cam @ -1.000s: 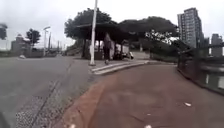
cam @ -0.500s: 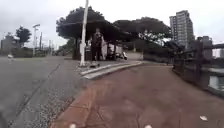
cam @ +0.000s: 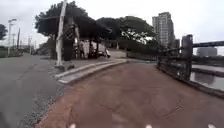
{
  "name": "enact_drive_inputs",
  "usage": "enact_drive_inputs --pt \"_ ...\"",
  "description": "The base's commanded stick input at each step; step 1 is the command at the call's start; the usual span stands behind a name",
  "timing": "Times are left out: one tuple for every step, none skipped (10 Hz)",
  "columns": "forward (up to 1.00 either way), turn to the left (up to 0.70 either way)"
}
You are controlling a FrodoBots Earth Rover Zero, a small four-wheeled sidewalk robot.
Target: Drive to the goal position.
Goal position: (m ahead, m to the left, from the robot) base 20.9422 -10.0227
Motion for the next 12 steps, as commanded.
enact_drive_inputs --pt "1.0 -0.05" --pt "1.0 0.0" --pt "1.0 0.0" --pt "1.0 0.0" --pt "1.0 0.0" --pt "1.0 0.0" --pt "1.0 0.0" --pt "1.0 0.0" --pt "1.0 0.0" --pt "1.0 0.0" --pt "1.0 0.0" --pt "1.0 0.0"
